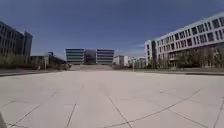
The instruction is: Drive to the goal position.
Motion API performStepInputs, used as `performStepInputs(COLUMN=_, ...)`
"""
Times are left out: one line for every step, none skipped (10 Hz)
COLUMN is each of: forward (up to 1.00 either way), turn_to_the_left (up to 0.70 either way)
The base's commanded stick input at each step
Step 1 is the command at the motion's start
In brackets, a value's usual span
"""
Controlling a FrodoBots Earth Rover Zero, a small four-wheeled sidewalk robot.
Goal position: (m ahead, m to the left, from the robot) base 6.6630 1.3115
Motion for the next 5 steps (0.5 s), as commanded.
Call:
performStepInputs(forward=0.09, turn_to_the_left=-0.05)
performStepInputs(forward=0.09, turn_to_the_left=-0.05)
performStepInputs(forward=0.09, turn_to_the_left=-0.05)
performStepInputs(forward=0.09, turn_to_the_left=-0.05)
performStepInputs(forward=0.09, turn_to_the_left=-0.05)
